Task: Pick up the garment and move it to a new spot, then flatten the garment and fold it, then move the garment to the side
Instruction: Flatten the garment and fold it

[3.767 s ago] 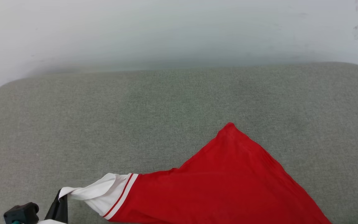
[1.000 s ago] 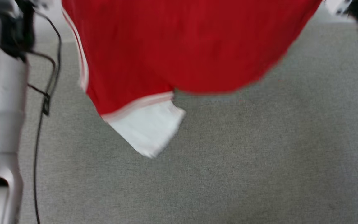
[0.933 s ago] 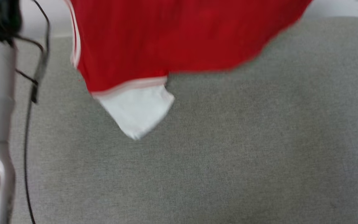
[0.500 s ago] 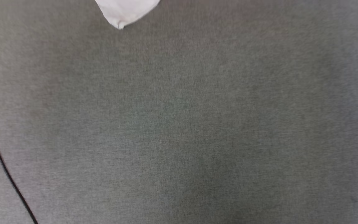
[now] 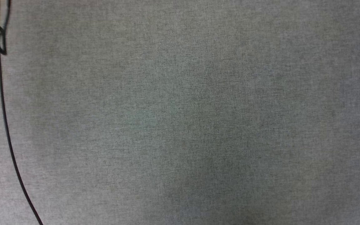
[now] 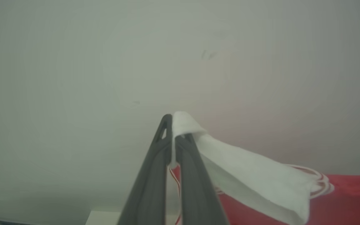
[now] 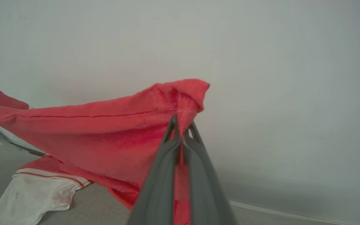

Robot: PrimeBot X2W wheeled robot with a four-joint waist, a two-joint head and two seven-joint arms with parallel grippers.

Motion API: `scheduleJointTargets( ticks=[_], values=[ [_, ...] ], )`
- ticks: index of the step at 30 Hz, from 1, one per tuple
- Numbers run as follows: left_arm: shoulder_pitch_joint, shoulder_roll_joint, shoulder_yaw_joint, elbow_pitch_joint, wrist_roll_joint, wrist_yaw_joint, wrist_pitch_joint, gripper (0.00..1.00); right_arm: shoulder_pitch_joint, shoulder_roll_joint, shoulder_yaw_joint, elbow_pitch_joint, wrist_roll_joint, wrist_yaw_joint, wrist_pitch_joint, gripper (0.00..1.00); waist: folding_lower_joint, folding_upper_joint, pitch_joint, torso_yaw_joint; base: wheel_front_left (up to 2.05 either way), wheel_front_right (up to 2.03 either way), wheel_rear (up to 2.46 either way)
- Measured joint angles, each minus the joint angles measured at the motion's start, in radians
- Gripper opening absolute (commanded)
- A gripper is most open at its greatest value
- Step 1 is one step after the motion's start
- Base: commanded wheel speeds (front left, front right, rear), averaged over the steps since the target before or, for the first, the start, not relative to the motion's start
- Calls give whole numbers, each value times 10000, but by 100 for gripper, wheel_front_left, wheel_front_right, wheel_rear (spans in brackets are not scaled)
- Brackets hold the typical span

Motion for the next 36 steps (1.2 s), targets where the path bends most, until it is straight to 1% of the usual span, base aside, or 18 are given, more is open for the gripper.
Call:
scheduleJointTargets(
  ticks=[4, 5, 6, 12, 17, 21, 26, 29, 30, 31, 32, 34, 35, 36],
  values=[
    [1024, -174, -6, 94, -263, -221, -171, 0, 1061, -52, 497, 21, 437, 0, -48, 0, -1, 0, -234, 28, 0, 0, 0],
    [1024, -174, -6, 94, -263, -221, -171, 0, 1061, -52, 497, 21, 437, 0, -48, 0, -1, 0, -234, 28, 0, 0, 0],
    [1774, -253, -4, 92, -374, -286, -336, 0, 1818, -140, 757, 4, 650, 0, -136, 0, 0, 0, -448, 52, 0, 0, 0],
    [4471, -397, 13, 0, -773, -529, -696, 0, 4479, -332, 1319, -167, 1482, 0, -677, 0, -2, 0, -1460, 97, 0, 0, 0],
    [6992, -370, 201, -299, -1074, -554, -949, 0, 6436, -439, 1802, -345, 2015, 0, -947, 0, -2, 0, -2626, 75, 0, 0, 0],
    [8987, -368, 370, -792, -1218, -376, -1037, 0, 7924, -662, 2096, -541, 2439, 2, -1055, 0, -4, 0, -3643, 62, 0, 0, 0],
    [11267, -305, 453, -1801, -1386, 36, -972, 0, 9506, -984, 2224, -907, 2863, 6, -1106, 0, -5, 0, -4848, 95, 0, 0, 0],
    [12402, -167, 529, -2658, -1521, 368, -677, 0, 10371, -1179, 2266, -1195, 2978, 8, -1118, 0, -6, 0, -5499, 144, 0, 0, 0],
    [12402, -167, 529, -2658, -1521, 368, -677, 0, 10371, -1179, 2266, -1195, 2978, 8, -1118, 0, -6, 0, -5499, 144, 0, 0, 0],
    [13223, -71, 577, -3246, -1565, 677, -458, 0, 10935, -1283, 2272, -1413, 2995, 10, -1133, 0, -6, 0, -5899, 186, 0, 0, 0],
    [13223, -71, 577, -3246, -1565, 677, -458, 0, 10935, -1283, 2272, -1413, 2995, 10, -1133, 0, -6, 0, -5899, 186, 0, 0, 0],
    [14120, -50, 665, -3906, -1703, 999, -240, 0, 11547, -1354, 2197, -1680, 3030, 10, -1147, 0, -7, 0, -6283, 233, 0, 0, 0],
    [14958, 2, 782, -4625, -1833, 1356, 31, 0, 12113, -1469, 2067, -2008, 2995, 12, -1164, 0, -7, 0, -6610, 284, 0, 0, 0],
    [14958, 2, 782, -4625, -1833, 1356, 31, 0, 12113, -1469, 2067, -2008, 2995, 12, -1164, 0, -7, 0, -6610, 284, 0, 0, 0]
  ],
)
